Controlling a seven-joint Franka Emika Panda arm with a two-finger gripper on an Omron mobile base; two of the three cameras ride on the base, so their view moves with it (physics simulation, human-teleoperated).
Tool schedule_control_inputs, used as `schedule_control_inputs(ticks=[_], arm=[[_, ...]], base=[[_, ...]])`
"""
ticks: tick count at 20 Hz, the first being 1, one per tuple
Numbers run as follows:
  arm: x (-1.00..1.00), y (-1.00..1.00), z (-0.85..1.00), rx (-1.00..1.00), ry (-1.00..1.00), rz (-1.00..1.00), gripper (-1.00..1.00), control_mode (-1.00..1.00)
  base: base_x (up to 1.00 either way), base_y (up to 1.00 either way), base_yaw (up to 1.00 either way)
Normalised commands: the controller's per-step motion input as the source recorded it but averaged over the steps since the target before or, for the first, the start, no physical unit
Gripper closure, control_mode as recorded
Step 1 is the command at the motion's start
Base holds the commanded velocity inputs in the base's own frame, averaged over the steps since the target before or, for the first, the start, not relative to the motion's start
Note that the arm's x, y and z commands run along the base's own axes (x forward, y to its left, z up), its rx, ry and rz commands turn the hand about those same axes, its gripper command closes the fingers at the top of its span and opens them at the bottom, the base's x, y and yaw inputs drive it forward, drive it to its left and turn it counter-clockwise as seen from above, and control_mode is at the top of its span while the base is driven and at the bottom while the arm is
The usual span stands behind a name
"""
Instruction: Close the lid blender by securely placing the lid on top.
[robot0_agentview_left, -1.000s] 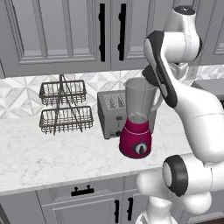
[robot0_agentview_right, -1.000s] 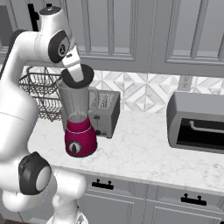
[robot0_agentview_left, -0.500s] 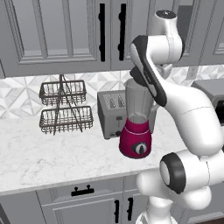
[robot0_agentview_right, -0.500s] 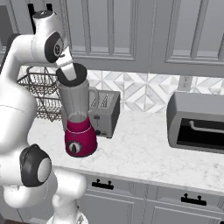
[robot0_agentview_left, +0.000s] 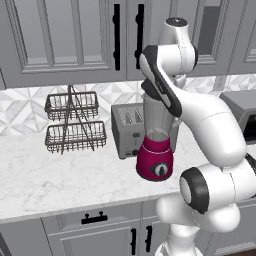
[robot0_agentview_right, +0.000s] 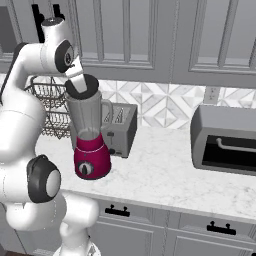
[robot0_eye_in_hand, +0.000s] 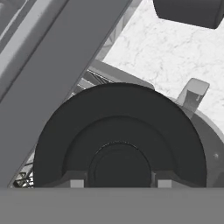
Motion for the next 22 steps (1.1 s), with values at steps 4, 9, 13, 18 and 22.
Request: schedule_control_inputs(ticks=[4, 9, 13, 18, 22], arm=[[0.16, 0.0, -0.19, 0.0, 0.06, 0.01, 1.0, -1.0], [0.04, 0.11, -0.07, -0.03, 0.09, 0.01, 1.0, -1.0], [0.0, 0.2, -0.09, -0.02, 0.14, 0.0, 1.0, -1.0], [0.16, 0.05, 0.03, 0.0, 0.12, 0.0, 1.0, -1.0], [0.0, 0.01, -0.02, -0.01, 0.0, 0.0, 1.0, -1.0]], base=[[0.0, 0.0, 0.0], [0.0, 0.0, 0.0], [0.0, 0.0, 0.0], [0.0, 0.0, 0.0], [0.0, 0.0, 0.0]])
